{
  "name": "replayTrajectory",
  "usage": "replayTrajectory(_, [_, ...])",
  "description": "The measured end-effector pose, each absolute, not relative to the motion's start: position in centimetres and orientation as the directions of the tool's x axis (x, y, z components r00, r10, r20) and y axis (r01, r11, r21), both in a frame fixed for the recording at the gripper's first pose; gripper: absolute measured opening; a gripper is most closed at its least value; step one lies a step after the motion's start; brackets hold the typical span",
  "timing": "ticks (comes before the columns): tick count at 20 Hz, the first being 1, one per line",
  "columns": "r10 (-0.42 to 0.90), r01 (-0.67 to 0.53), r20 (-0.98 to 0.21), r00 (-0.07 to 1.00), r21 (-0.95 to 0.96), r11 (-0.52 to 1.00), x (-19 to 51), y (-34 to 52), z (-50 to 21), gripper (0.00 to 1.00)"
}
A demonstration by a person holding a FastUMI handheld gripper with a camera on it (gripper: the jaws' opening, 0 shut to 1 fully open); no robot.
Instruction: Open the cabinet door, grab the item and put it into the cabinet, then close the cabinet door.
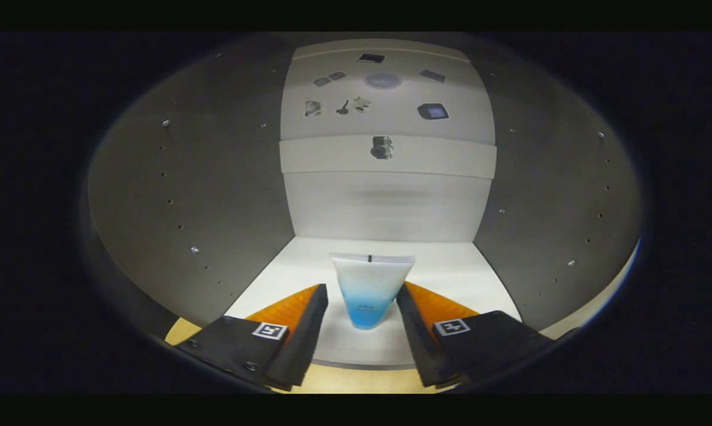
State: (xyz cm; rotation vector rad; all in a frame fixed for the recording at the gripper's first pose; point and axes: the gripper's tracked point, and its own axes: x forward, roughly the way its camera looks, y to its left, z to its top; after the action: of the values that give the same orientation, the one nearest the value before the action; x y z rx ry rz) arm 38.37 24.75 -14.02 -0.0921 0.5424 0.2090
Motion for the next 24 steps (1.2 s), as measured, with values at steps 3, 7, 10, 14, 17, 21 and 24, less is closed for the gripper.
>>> replayTrajectory(3, [0.173, -0.222, -0.508, 0.844, -0.036, 0.974, 38.1, 24.8, -13.5, 0.93])
replayTrajectory(7, [0.167, -0.213, -0.464, 0.870, -0.049, 0.976, 37.0, 24.6, -11.3, 0.96])
replayTrajectory(10, [0.180, -0.218, -0.398, 0.899, -0.050, 0.975, 34.7, 25.1, -8.1, 0.96])
replayTrajectory(14, [0.232, -0.258, -0.276, 0.933, -0.060, 0.964, 28.5, 26.7, -2.2, 0.96])
replayTrajectory(17, [0.289, -0.307, -0.187, 0.939, -0.075, 0.949, 23.0, 27.8, 1.5, 0.96])
replayTrajectory(21, [0.344, -0.354, -0.126, 0.930, -0.067, 0.933, 15.4, 28.0, 5.1, 0.96])
replayTrajectory(24, [0.356, -0.364, -0.098, 0.929, -0.081, 0.928, 10.5, 26.9, 6.7, 0.96])
